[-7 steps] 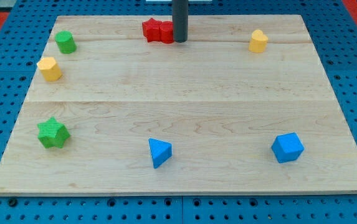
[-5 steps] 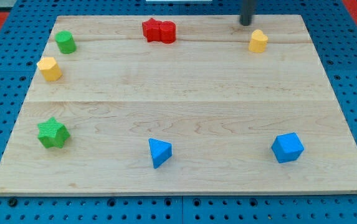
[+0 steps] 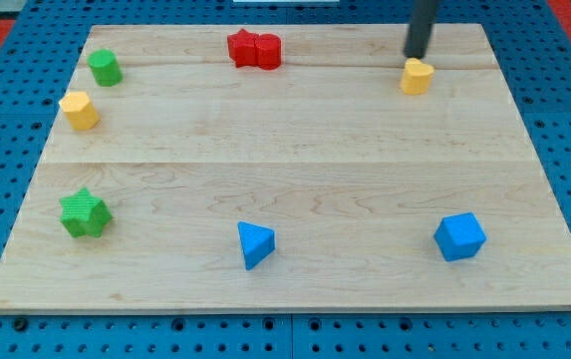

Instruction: Place the yellow heart to the left center

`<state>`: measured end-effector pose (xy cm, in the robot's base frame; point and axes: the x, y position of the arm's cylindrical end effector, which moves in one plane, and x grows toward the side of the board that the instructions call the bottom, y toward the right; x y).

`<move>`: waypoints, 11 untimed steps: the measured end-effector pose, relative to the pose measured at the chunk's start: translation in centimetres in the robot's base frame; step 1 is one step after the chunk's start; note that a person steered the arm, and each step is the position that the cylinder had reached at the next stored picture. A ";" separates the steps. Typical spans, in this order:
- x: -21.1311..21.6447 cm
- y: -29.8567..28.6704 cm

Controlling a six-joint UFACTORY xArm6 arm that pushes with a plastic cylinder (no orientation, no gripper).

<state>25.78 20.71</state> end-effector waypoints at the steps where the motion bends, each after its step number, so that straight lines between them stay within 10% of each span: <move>1: 3.8 1.3; 3: 5.3 -15.9; 6: 1.2 -18.3; 8: 9.1 -31.5; 11: 16.5 -34.5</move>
<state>42.23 -13.78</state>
